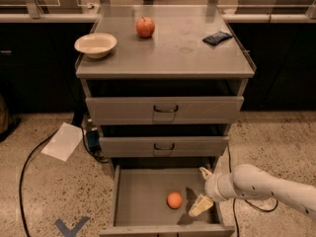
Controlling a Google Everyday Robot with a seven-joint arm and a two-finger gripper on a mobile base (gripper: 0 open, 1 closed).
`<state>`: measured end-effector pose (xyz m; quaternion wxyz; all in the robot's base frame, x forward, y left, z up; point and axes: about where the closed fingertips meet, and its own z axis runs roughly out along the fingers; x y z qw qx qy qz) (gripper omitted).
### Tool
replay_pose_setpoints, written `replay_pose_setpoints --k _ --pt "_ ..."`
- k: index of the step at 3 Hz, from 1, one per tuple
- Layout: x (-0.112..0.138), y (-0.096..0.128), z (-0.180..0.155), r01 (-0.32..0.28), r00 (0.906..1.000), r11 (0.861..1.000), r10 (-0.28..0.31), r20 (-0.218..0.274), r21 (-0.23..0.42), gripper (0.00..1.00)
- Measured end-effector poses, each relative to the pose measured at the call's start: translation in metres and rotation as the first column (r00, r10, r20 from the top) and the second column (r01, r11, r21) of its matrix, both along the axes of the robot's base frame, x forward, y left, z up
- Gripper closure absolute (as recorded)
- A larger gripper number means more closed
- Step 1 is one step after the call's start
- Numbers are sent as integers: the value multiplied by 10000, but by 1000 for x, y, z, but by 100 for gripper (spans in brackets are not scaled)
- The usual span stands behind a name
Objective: Pick orange from bottom drawer and place on counter
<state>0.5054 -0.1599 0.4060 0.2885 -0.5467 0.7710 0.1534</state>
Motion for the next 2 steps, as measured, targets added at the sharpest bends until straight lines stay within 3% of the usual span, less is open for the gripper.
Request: replay_pose_setpoints --k 1,2 --pt "0 0 0 0 10000 10000 0 0 1 0" --pt "2 7 -22 8 10000 9998 -8 -25 222 0"
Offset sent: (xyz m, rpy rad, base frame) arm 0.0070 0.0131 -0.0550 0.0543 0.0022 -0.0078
